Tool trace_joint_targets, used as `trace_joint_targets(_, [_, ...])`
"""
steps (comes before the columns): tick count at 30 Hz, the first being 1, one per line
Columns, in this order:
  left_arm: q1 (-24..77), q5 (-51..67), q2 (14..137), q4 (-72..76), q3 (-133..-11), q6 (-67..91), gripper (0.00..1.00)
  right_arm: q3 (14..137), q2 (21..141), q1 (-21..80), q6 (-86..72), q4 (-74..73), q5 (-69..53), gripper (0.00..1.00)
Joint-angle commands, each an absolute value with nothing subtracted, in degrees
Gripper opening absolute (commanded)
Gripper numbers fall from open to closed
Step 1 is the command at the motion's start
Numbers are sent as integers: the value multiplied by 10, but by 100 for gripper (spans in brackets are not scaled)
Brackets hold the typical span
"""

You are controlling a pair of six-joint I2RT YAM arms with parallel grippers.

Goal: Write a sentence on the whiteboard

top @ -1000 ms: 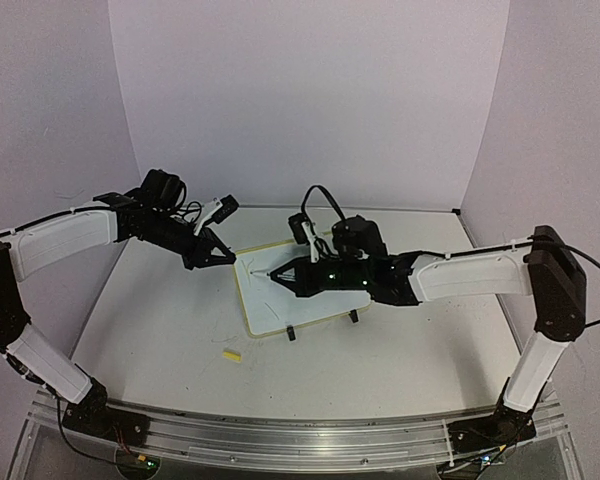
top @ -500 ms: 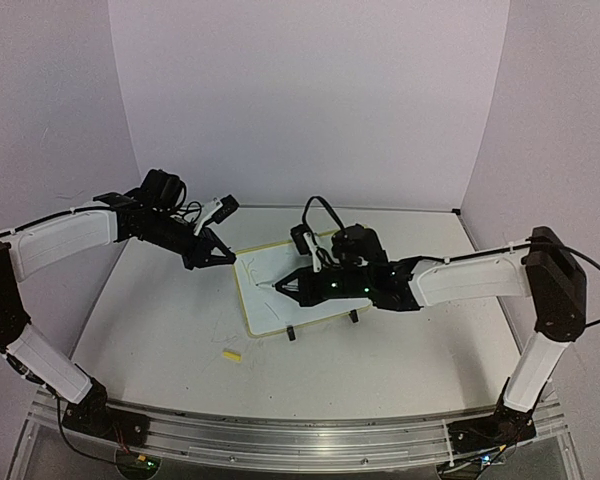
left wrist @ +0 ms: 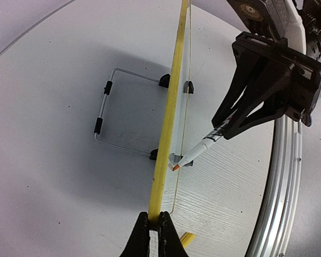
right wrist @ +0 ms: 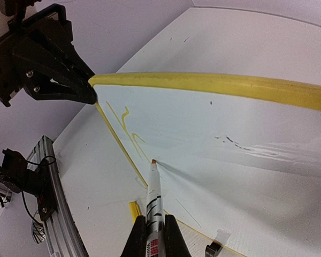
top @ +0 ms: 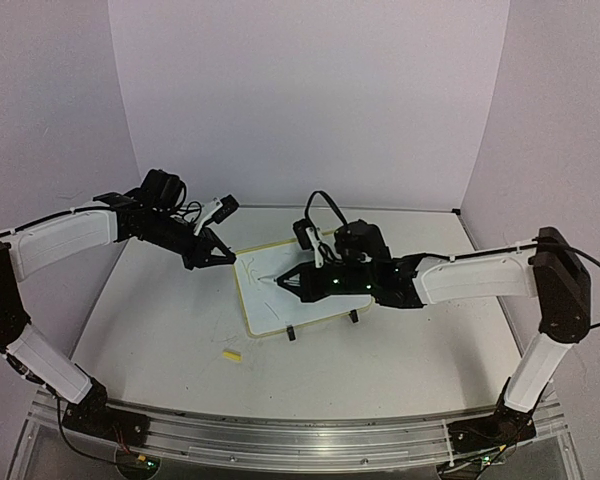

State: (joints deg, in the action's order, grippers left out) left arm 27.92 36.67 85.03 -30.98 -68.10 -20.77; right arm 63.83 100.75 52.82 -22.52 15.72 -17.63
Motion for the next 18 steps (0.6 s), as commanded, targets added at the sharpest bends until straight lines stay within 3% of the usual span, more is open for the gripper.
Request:
trace_joint_targets(1, [280, 353, 835, -307, -679, -223, 0, 668, 986, 526, -216, 172, -154, 0])
trace_joint_targets(18, [280, 353, 835, -307, -680, -222, 0, 670, 984, 526, -219, 188, -178, 0])
